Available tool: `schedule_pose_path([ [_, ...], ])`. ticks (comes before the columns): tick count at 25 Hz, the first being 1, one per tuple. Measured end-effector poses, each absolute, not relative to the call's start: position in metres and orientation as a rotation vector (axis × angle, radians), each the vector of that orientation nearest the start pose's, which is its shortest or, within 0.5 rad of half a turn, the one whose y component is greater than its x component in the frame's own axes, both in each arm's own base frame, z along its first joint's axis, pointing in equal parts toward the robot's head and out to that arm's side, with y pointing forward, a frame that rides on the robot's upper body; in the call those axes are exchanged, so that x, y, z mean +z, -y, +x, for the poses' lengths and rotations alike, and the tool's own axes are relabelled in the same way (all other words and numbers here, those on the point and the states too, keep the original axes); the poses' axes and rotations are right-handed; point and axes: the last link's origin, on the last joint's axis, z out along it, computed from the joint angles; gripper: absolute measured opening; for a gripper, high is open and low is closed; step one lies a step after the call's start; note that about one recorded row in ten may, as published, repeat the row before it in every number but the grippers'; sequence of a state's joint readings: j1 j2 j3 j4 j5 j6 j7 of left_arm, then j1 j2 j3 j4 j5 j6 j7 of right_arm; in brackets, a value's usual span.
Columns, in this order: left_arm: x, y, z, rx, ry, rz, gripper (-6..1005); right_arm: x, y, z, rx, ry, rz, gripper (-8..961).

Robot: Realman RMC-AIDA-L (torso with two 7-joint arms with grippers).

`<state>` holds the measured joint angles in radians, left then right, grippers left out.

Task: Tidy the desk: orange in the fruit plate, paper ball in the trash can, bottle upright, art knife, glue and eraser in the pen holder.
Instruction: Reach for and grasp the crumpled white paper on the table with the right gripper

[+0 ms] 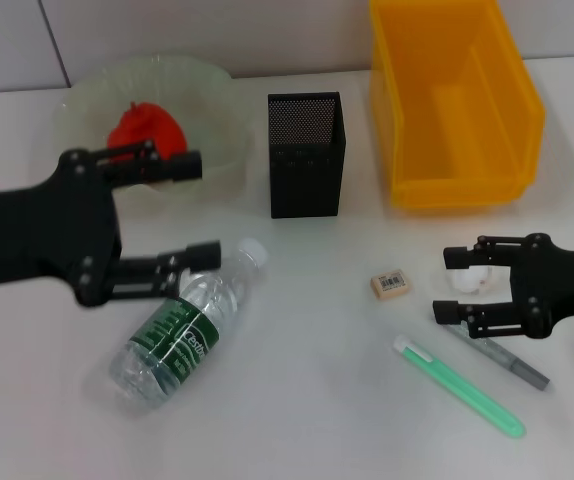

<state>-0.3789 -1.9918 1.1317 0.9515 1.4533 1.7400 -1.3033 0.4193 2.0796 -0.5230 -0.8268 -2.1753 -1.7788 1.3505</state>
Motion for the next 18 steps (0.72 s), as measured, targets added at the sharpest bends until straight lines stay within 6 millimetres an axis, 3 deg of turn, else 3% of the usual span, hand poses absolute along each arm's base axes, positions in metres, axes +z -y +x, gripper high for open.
schedule_pose_path([
  [4, 0.041, -0.287, -0.205, -1.062, -0.023, -2.828, 797, 0.044, -0.289, 0.293, 0.591, -0.626, -2.751, 767],
  [10, 0.034, -0.282, -0.211, -1.083, -0.017, -2.811, 797, 0.077, -0.302, 0.272, 0.569, -0.687, -2.71, 767],
  [18, 0.03, -0.281, -0.211, -1.097, -0.017, -2.813, 797, 0.088, -0.312, 0.247, 0.492, -0.723, -2.732, 767],
])
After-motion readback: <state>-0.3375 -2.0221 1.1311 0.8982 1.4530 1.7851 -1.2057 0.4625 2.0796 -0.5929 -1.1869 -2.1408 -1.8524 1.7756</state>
